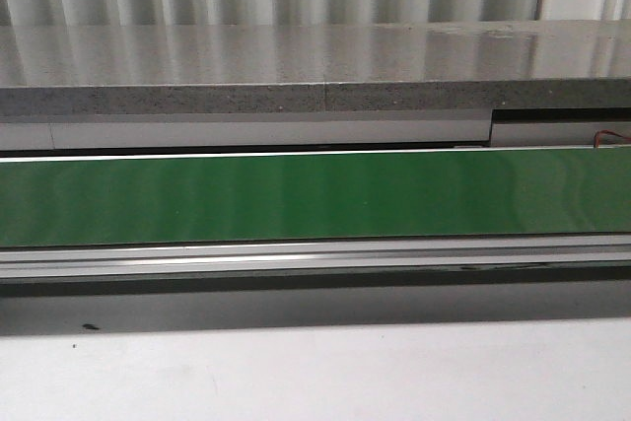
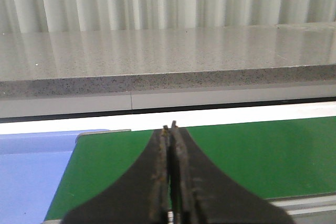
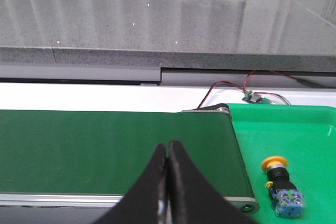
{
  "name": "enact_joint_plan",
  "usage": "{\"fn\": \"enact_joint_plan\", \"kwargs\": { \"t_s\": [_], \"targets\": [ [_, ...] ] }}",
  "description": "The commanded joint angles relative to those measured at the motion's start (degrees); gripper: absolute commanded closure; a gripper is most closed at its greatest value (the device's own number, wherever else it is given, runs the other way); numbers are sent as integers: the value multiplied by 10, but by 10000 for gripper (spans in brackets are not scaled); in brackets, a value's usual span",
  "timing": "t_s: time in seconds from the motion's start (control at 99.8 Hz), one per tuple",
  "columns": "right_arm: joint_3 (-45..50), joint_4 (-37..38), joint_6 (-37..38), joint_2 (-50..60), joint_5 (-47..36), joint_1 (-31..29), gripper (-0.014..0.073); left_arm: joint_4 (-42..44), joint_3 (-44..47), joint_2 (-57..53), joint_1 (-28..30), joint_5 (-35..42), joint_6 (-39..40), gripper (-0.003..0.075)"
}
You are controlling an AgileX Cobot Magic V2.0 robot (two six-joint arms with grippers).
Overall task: Move button from right to left
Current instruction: 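Lower the right gripper over the yellow push button in the green tray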
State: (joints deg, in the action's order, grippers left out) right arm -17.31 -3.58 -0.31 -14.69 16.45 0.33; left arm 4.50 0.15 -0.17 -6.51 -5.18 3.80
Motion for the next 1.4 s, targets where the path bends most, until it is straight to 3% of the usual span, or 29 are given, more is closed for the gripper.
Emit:
{"fn": "enact_joint_plan", "kwargs": {
  "t_s": [0.0, 0.371, 0.491, 0.611, 0.711, 0.941, 1.392],
  "targets": [
    [-35, 12, -1, -43, -47, -1, 662, 0, 22, -11, -4, 48, 4, 741],
    [-155, 27, -1, -230, 102, -1, 626, 0, 22, -11, -4, 48, 4, 741],
    [-197, 26, -1, -296, 143, -1, 442, 0, 22, -11, -4, 48, 4, 741],
    [-243, 22, -1, -358, 189, -1, 151, 0, 22, -11, -4, 48, 4, 741],
    [-277, 22, -1, -409, 221, -1, 37, 0, 22, -11, -4, 48, 4, 741],
    [-349, 21, 3, -512, 273, -18, 43, 0, 22, -11, -4, 48, 4, 741],
    [-436, 36, 3, -675, 289, -212, 43, 0, 22, -11, -4, 48, 4, 741]
  ]
}}
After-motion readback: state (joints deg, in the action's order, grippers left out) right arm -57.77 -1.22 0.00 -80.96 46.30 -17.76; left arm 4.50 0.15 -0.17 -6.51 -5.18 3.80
